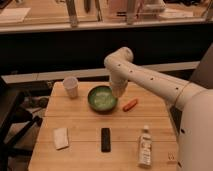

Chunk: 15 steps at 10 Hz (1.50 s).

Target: Move the arm in a circular motion

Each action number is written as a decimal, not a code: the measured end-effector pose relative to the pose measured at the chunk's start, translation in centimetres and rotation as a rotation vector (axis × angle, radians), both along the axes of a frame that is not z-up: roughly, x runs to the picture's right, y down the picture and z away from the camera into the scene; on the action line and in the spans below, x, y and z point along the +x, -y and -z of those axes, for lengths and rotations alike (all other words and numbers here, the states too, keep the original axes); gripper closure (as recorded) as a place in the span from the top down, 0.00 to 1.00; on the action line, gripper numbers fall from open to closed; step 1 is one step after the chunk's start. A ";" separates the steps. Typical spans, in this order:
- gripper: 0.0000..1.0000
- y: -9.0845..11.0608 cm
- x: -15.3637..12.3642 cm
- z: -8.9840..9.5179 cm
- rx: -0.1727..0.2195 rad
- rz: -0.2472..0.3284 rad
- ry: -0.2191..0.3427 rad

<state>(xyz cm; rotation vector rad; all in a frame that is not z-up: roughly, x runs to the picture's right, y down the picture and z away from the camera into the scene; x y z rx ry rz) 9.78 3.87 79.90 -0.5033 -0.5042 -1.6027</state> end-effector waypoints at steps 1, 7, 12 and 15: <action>0.00 -0.1 0.3 0.2 0.001 -0.007 0.001; 0.03 -2.4 5.6 1.9 -0.013 -0.049 -0.007; 0.51 -4.4 10.3 3.2 -0.033 -0.057 -0.011; 0.79 -5.5 12.1 4.1 -0.037 -0.057 -0.006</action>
